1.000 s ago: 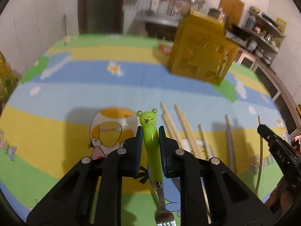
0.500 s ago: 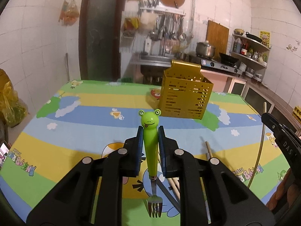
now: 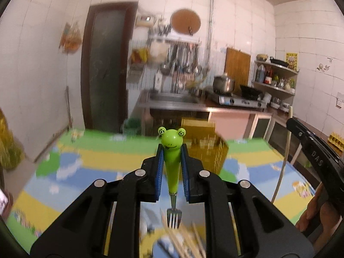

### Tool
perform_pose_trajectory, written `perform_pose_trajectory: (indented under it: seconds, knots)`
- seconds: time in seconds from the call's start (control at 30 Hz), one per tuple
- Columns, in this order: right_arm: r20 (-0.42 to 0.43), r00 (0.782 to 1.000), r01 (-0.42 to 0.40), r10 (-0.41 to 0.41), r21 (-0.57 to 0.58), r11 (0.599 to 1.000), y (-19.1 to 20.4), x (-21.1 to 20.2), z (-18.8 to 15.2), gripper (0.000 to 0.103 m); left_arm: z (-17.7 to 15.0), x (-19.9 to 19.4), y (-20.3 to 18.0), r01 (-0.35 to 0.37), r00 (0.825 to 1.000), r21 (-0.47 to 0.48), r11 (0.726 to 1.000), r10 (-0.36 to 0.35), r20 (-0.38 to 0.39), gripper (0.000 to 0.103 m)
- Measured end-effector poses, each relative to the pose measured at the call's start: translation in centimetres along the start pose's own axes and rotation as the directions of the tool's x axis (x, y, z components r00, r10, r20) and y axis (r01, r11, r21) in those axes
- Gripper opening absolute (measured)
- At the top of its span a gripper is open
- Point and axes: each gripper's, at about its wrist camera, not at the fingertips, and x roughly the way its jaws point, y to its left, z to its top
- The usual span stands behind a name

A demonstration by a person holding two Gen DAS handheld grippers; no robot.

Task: Organize utensils
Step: 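Lift the fork with the left tool while the right tool lifts the chopstick toward the yellow holder, then drop the fork into the yellow holder with the left tool while the right tool drops the chopstick in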

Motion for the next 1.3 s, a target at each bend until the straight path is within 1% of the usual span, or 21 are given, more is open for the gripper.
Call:
perform_pose_trajectory:
  seconds: [0.13,0.23,0.33,0.43,0.5,0.6,0.7,0.8,0.9,1.03,1.1,1.13,1.17,1.2,1.23,1.27,1.3]
  knots:
    - [0.057,0.998,-0.004,0.005,-0.019,1.0,0.6,4.0,3.6,0.006,5.2,2.7,-0.9,0.019,0.997,0.004,1.0,-0.019,0.071,0.014]
    - [0.091,0.996,-0.007,0.007,-0.001,1.0,0.8,7.2,5.7,0.006,7.8,5.1,-1.5,0.027,0.994,0.006,1.0,-0.027,0.106,0.014]
    - [0.129,0.992,-0.011,0.009,0.009,1.0,1.1,10.2,7.3,0.006,9.6,8.0,-2.0,0.043,0.991,0.004,0.999,-0.043,0.128,0.014]
    - [0.156,0.988,-0.017,0.014,0.017,1.0,1.2,13.3,8.0,0.006,10.3,10.8,-2.7,0.043,0.989,0.014,0.999,-0.045,0.143,0.014]
    - [0.156,0.988,-0.024,0.018,0.037,0.999,1.1,15.4,7.6,0.006,10.3,12.5,-2.8,0.048,0.989,0.012,0.999,-0.049,0.142,0.014]
    - [0.143,0.989,-0.03,0.024,0.04,0.999,1.1,18.0,6.1,0.006,9.3,15.7,-2.8,0.051,0.992,0.007,0.999,-0.052,0.111,0.014]
    - [0.091,0.995,-0.039,0.036,0.032,0.999,1.0,20.3,3.4,0.006,7.4,18.2,-2.4,0.05,0.997,-0.006,0.999,-0.049,0.062,0.014]
    - [0.045,0.998,-0.042,0.042,0.016,0.999,0.7,21.1,1.0,0.006,5.7,19.8,-1.7,0.062,0.998,-0.024,0.998,-0.062,0.0,0.014]
    - [-0.018,0.999,-0.035,0.035,0.006,0.999,0.3,21.5,-1.4,0.006,3.8,20.8,-1.5,0.047,0.998,-0.024,0.999,-0.048,-0.045,0.014]
    - [-0.101,0.995,-0.019,0.017,-0.022,1.0,0.0,21.6,-2.4,0.007,2.8,21.1,-1.1,0.05,0.994,-0.034,0.998,-0.053,-0.096,0.015]
    - [-0.134,0.991,0.007,-0.012,-0.036,0.999,-0.2,21.2,-2.2,0.007,3.0,20.6,-0.9,0.034,0.994,-0.025,0.999,-0.036,-0.1,0.024]
    - [-0.146,0.989,0.022,-0.027,-0.041,0.999,-0.4,20.8,-1.8,0.008,3.2,19.8,-0.8,0.028,0.995,-0.024,0.999,-0.03,-0.096,0.039]
    - [-0.156,0.987,0.031,-0.037,-0.042,0.999,-0.6,20.4,-1.4,0.019,3.5,18.8,-0.6,0.023,0.996,-0.029,0.999,-0.026,-0.082,0.055]
    - [-0.168,0.985,0.039,-0.045,-0.038,0.999,-0.8,19.9,-0.9,0.053,4.0,17.7,-0.4,0.018,0.998,-0.035,0.999,-0.02,-0.062,0.063]
    - [-0.17,0.984,0.047,-0.05,-0.023,0.999,-1.2,19.0,-0.4,0.069,4.4,16.4,-0.1,0.01,0.999,-0.038,0.999,-0.012,-0.041,0.076]
    - [-0.157,0.986,0.055,-0.055,-0.007,0.998,-1.5,18.0,0.1,0.075,5.0,15.3,-0.1,0.001,1.0,-0.035,0.999,-0.002,-0.031,0.083]
    - [-0.147,0.987,0.065,-0.065,-0.004,0.998,-1.7,16.9,0.6,0.075,5.3,14.3,0.0,-0.011,1.0,-0.031,0.999,0.01,-0.024,0.085]
